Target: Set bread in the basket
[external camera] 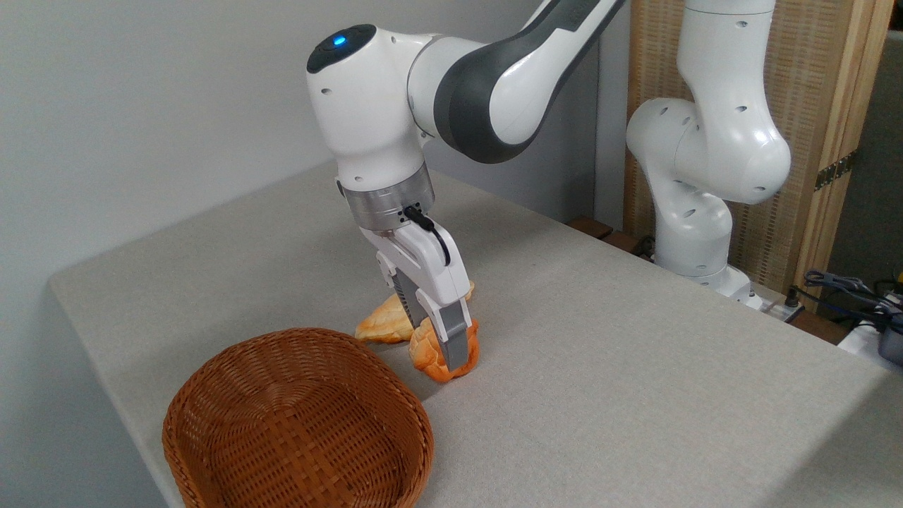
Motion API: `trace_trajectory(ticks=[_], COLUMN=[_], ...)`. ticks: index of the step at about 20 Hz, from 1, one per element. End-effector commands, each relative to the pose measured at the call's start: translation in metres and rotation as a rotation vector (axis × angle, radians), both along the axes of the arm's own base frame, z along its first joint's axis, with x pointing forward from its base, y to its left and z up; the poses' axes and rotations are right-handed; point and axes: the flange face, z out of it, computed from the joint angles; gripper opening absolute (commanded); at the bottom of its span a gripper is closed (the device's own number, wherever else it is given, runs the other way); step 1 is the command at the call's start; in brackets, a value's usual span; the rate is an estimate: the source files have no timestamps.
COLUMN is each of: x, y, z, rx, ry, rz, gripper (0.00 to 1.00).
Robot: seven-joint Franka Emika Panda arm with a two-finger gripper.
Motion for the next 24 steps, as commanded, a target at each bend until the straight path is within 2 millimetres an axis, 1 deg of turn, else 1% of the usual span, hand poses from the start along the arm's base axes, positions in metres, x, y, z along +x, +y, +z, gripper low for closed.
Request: trace_trajectory(ticks=[1, 10, 13, 14, 20, 24], x=[0.002, 0.001, 0.001, 0.002, -0.001, 0.001], y=[0.001, 0.002, 0.003, 0.003, 0.003, 0.005], z=[0.005, 0.008, 0.010, 0.014, 0.015, 0.033], rx=[-0.002, -0.003, -0.003, -0.004, -0.004, -0.006], ry=[-0.007, -0.012, -0.016, -0.024, -0.004, -0.011], rz=[-0.006, -0.005, -0.003, -0.001, -0.003, -0.003], gripper=[0.38, 0.38, 0.38, 0.38, 0.38, 0.38])
